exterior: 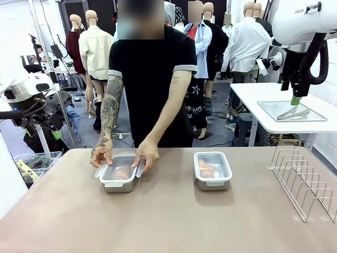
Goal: Place the bread in airtight containers.
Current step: Release when the human grabs the Airtight Container lid.
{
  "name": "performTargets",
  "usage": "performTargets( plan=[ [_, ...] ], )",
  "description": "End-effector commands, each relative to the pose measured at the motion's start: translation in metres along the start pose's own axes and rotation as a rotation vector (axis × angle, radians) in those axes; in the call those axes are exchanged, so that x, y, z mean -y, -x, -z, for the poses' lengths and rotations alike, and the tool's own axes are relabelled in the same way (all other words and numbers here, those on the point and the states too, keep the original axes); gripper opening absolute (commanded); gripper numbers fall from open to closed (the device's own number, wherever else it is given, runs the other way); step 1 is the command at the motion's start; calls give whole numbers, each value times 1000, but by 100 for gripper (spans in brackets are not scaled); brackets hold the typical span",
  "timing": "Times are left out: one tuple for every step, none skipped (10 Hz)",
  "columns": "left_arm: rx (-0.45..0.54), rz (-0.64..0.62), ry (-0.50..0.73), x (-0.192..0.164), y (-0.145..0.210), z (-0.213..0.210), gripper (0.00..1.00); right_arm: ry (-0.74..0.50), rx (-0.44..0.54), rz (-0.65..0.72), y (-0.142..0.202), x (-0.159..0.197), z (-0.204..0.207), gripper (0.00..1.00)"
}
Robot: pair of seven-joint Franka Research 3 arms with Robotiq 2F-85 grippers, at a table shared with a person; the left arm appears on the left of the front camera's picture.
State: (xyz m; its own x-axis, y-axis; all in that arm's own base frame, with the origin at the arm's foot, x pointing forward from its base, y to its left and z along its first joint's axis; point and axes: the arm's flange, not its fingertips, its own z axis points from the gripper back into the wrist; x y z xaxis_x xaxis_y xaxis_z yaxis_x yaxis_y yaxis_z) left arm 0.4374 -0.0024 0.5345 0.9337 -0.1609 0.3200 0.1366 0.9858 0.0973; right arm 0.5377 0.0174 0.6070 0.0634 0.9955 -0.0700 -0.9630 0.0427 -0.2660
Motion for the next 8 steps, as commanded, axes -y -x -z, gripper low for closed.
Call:
performTargets(
  plan=[
    [10, -4, 2, -1, -1, 0, 100, -9, -7, 17, -1, 1, 1, 100],
    [10, -4, 2, -1, -1, 0, 100, -9, -7, 17, -1, 1, 1, 100],
    [10, -4, 2, -1, -1, 0, 100, -9, -7, 17, -1, 1, 1, 100],
    [10, -4, 2, -1, -1, 0, 100, -9, -7, 17, -1, 1, 1, 100],
    [10, -4, 2, -1, -1, 0, 100, -9, -7, 17, -1, 1, 1, 100],
    [10, -4, 2, -1, -1, 0, 100, -9, -7, 17, -1, 1, 1, 100],
    [10, -4, 2, -1, -1, 0, 100, -9, -7, 17, -1, 1, 1, 100],
    [10, -4, 2, -1, -1, 0, 100, -9, -7, 17, -1, 1, 1, 100]
  ],
)
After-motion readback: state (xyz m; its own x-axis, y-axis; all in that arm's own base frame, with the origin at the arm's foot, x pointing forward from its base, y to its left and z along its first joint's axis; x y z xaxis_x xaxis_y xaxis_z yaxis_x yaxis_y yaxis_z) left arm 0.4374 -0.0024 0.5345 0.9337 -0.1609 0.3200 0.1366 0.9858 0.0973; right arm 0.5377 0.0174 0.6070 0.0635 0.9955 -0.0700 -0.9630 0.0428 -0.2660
